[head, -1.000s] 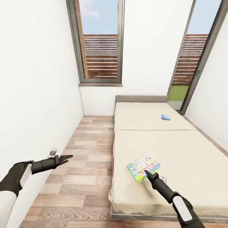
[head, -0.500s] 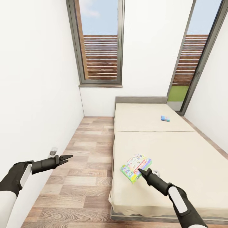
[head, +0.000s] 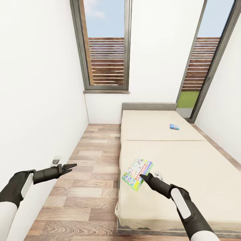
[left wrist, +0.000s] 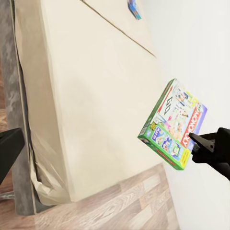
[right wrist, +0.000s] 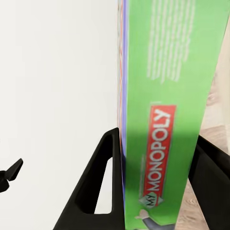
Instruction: Put all the toys in the child's room - the three board games (two on the bed and one on the table), the two jigsaw puzzles on the table, and the tennis ball on the table - inside the toy box on the table in the child's room.
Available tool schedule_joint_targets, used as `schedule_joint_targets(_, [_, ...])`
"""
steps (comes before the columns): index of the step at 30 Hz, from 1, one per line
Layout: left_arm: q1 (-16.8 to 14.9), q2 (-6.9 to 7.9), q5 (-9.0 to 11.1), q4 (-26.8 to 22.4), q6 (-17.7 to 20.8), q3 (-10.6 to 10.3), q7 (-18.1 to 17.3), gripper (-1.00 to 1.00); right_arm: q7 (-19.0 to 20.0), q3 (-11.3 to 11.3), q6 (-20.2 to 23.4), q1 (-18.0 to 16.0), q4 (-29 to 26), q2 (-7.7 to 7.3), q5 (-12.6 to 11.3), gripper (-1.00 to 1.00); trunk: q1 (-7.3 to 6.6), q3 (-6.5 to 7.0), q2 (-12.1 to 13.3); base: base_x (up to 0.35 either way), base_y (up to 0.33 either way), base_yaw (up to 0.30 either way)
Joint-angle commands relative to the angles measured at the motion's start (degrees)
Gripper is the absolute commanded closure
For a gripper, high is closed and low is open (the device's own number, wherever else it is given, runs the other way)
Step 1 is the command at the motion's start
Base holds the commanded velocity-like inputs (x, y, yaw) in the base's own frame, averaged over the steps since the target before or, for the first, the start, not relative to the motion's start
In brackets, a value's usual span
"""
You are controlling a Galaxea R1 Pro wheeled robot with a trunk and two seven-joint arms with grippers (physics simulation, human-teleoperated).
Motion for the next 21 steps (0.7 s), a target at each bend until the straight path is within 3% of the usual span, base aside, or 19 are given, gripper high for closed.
schedule_joint_targets(1, [0.0, 0.02, 0.2, 0.0, 0.4, 0.0, -0.1, -1.00, 0.1, -0.1, 0.3, 0.0, -0.1, 0.02, 0.0, 1.00, -0.23, 0.13, 0.4, 0.000, 0.000, 0.000])
schedule_joint_targets(14, [0.0, 0.06, 0.2, 0.0, 0.3, 0.1, -0.3, -1.00, 0.1, 0.2, 0.1, 0.2, -0.4, 0.11, 0.0, 1.00, -3.08, 2.46, 5.6, 0.000, 0.000, 0.000])
schedule_joint_targets(21, [0.0, -0.63, 0.1, 0.0, 0.3, -0.1, -0.1, -1.00, 0.1, 0.3, -0.9, 0.3, 0.0, 0.09, -0.1, 1.00, -4.62, 3.72, 8.4, 0.000, 0.000, 0.000])
